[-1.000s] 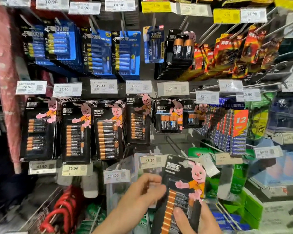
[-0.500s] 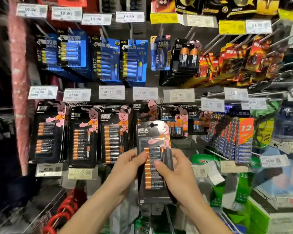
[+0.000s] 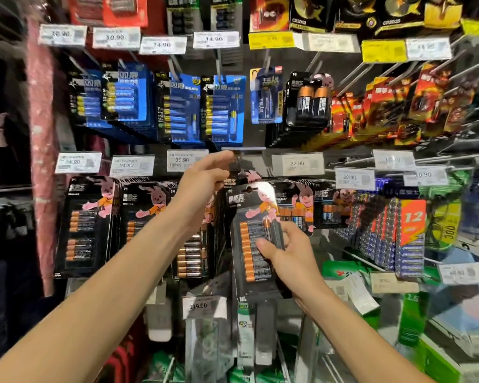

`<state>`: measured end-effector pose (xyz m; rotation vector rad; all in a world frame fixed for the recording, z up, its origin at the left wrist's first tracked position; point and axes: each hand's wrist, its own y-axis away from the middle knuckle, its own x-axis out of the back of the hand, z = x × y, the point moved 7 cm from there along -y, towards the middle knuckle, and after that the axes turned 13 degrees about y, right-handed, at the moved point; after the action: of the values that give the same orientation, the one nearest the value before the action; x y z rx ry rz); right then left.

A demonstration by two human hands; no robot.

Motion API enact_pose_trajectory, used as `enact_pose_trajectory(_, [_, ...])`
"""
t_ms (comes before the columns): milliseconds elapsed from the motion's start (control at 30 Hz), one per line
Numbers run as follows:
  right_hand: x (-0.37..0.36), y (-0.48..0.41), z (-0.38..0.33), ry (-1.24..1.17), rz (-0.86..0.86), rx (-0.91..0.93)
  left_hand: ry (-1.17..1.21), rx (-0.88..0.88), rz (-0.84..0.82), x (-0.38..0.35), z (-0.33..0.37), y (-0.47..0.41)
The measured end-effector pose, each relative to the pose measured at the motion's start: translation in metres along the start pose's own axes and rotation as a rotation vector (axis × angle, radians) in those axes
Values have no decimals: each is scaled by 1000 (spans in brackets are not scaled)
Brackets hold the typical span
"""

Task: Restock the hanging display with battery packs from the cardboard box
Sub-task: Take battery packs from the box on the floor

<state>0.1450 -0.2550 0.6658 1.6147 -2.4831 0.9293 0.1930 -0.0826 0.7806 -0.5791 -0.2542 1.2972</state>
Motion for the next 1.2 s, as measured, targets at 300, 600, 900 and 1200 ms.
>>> enact_pose_trajectory(300, [-11, -33, -23, -8, 68, 89, -176, -140, -58, -7, 0, -4])
enact_pose_trajectory(600, [-27, -46, -6, 6, 104, -9, -440, -122, -138, -12, -35, 4])
enact_pose_trajectory(900, [-22, -8, 35, 137, -28, -134, -800, -304, -171, -30, -63, 6])
enact_pose_trajectory(1200, [23, 56, 70, 206, -78, -131, -1099, -353, -179, -49, -90, 16])
